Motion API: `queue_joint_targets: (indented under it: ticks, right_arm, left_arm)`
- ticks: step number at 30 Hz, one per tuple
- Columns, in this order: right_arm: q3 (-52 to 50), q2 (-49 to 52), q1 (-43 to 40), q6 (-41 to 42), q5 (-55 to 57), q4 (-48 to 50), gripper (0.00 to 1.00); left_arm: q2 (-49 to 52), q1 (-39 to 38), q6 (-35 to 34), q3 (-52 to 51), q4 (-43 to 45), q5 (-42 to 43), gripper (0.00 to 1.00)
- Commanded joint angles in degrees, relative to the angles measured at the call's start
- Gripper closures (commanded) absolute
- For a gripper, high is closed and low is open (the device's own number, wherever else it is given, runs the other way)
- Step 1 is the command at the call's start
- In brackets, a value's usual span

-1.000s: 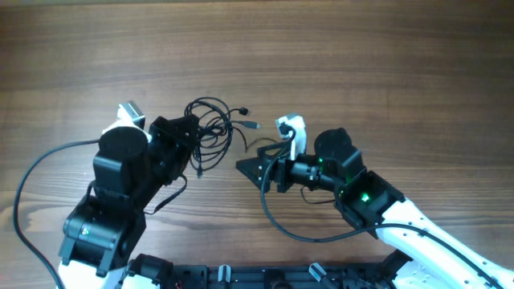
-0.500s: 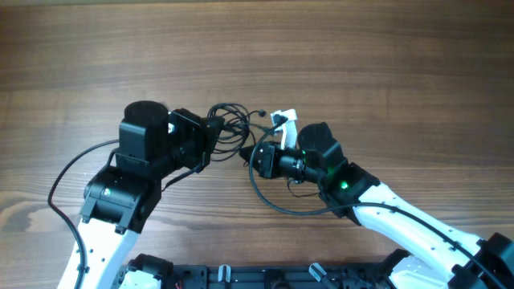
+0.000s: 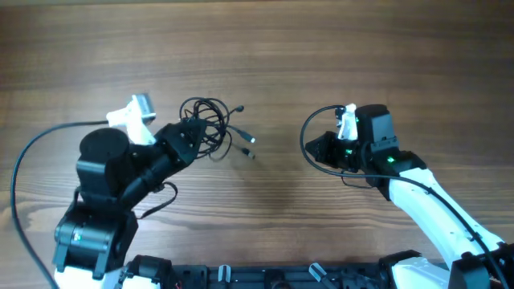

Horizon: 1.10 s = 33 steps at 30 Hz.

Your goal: Untangle cables

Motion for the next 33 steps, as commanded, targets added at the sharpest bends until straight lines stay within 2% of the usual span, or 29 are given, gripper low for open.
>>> queue_joint_targets:
  ticks: [1,2,3,4,8,13,15,18,20,25,29,31,33]
  right_arm:
    - [0.11,-1.05,-0.61,-2.91,-4.15,0.2,0.93]
    - [0.11,-1.07,-0.61,-2.89,-4.17,0.11,0.93]
    - [0.11,-1.05,-0.61,-2.93,-4.46,0.04,0.92]
    - [0.11,-1.05,-0.61,-2.93,-4.57,-0.13,0.91]
    - [0.11,-1.07,-0.61,-4.13,-4.55,-0.55,0.87]
    - [0.11,-1.07,-0.61,-5.51,-4.61,-0.09,0.82]
    - [0.11,-1.05,-0.61,-5.53,-6.03,0.57,0.82]
    - [0.11,-1.03,-0.26,-5.46,-11.43,1.73,0.82]
    - [0.11,-0.98,1.05,-5.33,-14.47,3.34,0.81]
    - [0.11,-0.42,8.63,-3.39,-13.88,12.46,0.7]
    - [0.11,1.14,18.01,-7.43,-5.9,20.15,0.54]
    - [0.11,3.63,24.87,-11.56,-1.36,24.52,0.53]
    - [0.13,5.33,28.22,-13.22,-1.14,27.74,0.53]
  left_arm:
    - [5.49,-2.6,15.78,0.2,0.24,4.76,0.89]
    - [7.45,-3.3,17.22,0.2,0.22,4.72,0.54]
    - [9.62,-3.69,17.4,0.2,0.11,4.74,0.12]
    - [12.44,-3.87,16.26,0.2,-0.2,4.76,0.0]
    - [21.05,-3.85,11.52,0.2,-2.71,4.76,0.0]
    - [28.2,-3.85,11.52,0.2,-3.65,4.07,0.0]
    - [28.74,-3.85,9.68,0.2,-4.55,-1.16,0.0]
    - [28.72,-3.15,1.05,0.2,-6.6,-11.43,0.0]
    - [28.7,-2.05,1.01,0.2,-6.86,-12.79,0.0]
    - [28.72,3.93,-6.86,0.2,-9.03,-14.82,0.0]
    - [28.72,9.6,-6.82,0.2,-9.22,-14.82,0.0]
    - [28.72,10.54,-6.19,0.2,-10.32,-14.84,0.0]
    - [28.72,10.54,-6.19,0.2,-11.13,-14.84,0.0]
